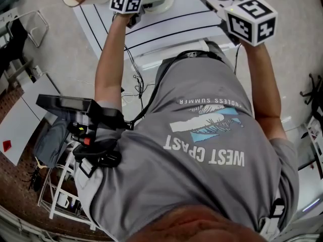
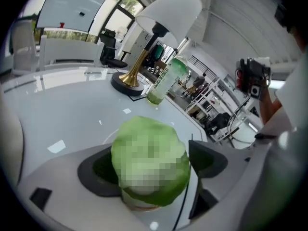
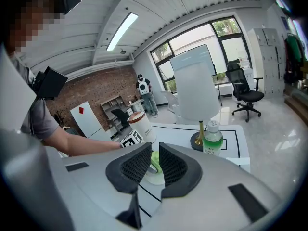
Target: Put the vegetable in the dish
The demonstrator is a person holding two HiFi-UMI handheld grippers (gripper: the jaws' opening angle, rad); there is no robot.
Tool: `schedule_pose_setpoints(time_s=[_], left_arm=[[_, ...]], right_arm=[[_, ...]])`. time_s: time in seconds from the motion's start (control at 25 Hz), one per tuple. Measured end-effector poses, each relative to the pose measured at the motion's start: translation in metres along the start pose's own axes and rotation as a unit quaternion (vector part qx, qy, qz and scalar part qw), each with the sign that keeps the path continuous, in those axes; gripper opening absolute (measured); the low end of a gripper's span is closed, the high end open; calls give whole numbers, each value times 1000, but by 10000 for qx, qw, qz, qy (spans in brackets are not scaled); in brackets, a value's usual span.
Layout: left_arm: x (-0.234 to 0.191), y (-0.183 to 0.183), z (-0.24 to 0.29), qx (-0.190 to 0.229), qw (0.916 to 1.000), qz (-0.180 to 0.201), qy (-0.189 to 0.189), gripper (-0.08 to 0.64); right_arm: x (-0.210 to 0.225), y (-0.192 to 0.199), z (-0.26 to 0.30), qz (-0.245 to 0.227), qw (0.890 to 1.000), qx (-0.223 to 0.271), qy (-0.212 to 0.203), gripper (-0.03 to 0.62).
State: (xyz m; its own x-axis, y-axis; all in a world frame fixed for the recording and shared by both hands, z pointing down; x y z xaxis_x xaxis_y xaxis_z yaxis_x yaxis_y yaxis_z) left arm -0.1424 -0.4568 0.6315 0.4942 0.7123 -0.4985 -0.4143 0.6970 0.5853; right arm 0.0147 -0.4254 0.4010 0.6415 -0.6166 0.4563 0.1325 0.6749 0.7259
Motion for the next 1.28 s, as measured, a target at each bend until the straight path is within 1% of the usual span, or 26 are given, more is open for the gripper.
schedule_pose_setpoints(time_s=[0.12, 0.2, 0.28, 0.48, 0.68, 0.8, 0.96, 1.04, 1.16, 1.2, 1.24, 1.28], left_arm=[[-11, 4, -1, -2, 9969, 501, -599, 465], [-17, 6, -2, 70, 9943, 658, -838, 505], [-17, 7, 0, 118, 9926, 758, -940, 523], [-1, 7, 13, -36, 9853, 1230, -1188, 565], [18, 1, 21, 314, 9778, 1351, -1571, 565], [42, -13, 5, 680, 9702, 1391, -1863, 563], [57, -44, -37, 1531, 9560, 1316, -2131, 561], [66, -52, -58, 1877, 9497, 1339, -2117, 560], [94, -67, -91, 2365, 9388, 1553, -1962, 552], [104, -72, -102, 2524, 9343, 1650, -1902, 530], [114, -78, -114, 2684, 9293, 1743, -1842, 480], [124, -83, -127, 2848, 9245, 1812, -1770, 404]], right_arm=[[-3, 0, 3, -5, 10000, -37, -3, 48], [-5, 1, 5, 3, 10000, -69, 3, 48], [-6, 3, 7, 20, 9999, -103, 13, 48], [-7, 8, 12, 35, 9999, -166, 21, 48], [-17, 8, 7, -40, 9998, -190, 13, 48], [-29, 8, -15, -65, 9999, -113, 43, 48], [-36, 8, -17, -117, 9999, 40, -62, 48], [-44, 10, -13, -161, 9997, 151, -134, 46], [-60, 9, -16, -262, 9985, 438, -177, 37], [-64, 9, -18, -285, 9979, 543, -189, 20], [-68, 8, -20, -305, 9971, 661, -216, 8], [-72, 6, -22, -330, 9960, 792, -256, 8]])
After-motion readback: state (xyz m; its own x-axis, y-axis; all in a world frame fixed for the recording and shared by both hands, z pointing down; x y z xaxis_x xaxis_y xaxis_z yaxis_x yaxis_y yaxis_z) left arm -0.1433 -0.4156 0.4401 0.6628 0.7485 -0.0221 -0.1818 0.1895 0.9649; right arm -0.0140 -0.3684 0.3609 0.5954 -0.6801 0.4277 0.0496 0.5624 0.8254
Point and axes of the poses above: the fingertips, and each gripper's own axes: z forward along the fingers, x to its right, y out of its underside, the point moved 3 cm from there along -z, backward along the fingers, and after that the axes turned 6 degrees about z, right-handed, at the moved point
